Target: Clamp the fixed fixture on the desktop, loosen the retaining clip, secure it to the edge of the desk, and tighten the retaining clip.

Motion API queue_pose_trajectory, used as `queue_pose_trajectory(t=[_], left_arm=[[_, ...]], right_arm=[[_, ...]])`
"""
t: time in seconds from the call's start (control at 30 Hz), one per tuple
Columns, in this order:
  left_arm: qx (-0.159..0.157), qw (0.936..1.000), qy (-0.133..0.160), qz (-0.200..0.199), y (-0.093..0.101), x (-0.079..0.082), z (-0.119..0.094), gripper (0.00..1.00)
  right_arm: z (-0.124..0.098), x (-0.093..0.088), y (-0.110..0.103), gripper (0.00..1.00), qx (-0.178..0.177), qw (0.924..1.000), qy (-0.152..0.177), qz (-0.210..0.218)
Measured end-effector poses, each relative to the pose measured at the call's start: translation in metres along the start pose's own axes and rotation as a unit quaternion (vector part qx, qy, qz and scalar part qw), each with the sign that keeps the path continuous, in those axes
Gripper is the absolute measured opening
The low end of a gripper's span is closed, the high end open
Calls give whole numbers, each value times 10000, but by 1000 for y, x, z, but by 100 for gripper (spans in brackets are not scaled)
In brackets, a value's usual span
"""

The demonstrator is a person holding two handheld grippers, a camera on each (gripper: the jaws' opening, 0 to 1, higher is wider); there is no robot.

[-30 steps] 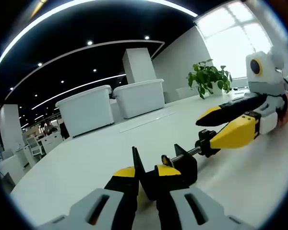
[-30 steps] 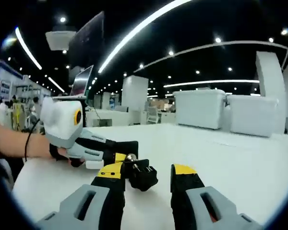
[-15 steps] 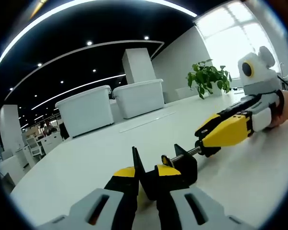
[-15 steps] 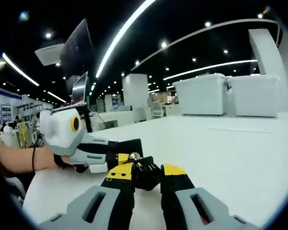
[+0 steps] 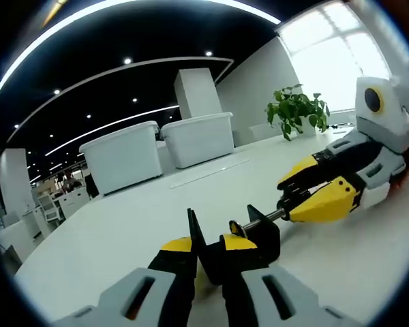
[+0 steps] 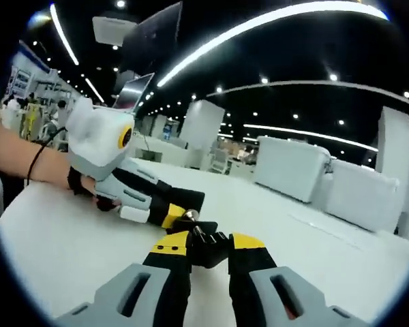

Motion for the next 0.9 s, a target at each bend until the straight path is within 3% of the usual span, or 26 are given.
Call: queue_pose_trajectory(t=[0.17, 0.3, 0.4, 0.53, 0.63, 0.7, 0.83, 0.9], left_arm=[[24, 10000, -6, 1, -1, 0, 0, 13], [5, 10000, 3, -1, -1, 0, 1, 13], [2, 10000, 6, -2, -1, 0, 1, 13], [0, 10000, 7, -2, -1, 0, 1, 13], [1, 10000, 6, 1, -1, 0, 1, 13], [1, 10000, 6, 3, 0, 0, 1, 13], [2, 10000, 5, 3, 0, 0, 1, 13], [1, 10000, 6, 7, 0, 0, 1, 13]], right_arm=[[7, -4, 8, 21, -67, 10000, -59, 5], [3, -4, 8, 35, -211, 9949, -151, 973], [1, -3, 23, 42, -318, 9805, 92, 1936], [-5, -4, 33, 30, -458, 9521, 111, 3020], [-5, -7, 33, 24, -418, 9412, -39, 3353], [-6, -5, 28, 24, -247, 9432, 14, 3314], [-5, -7, 20, 24, -151, 9512, -178, 3077], [-5, -7, 19, 24, -165, 9486, -215, 3154]])
Point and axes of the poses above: the point that each gripper's makers call its tool centre point, and the gripper's own axes: z roughly forward along the fingers, y roughly to its right, x roughly out of its top, the point moved 9 cm from there along -z, roughly backward along the fingers, and after that the axes turned 10 degrees about y, right-handed, at the moved point
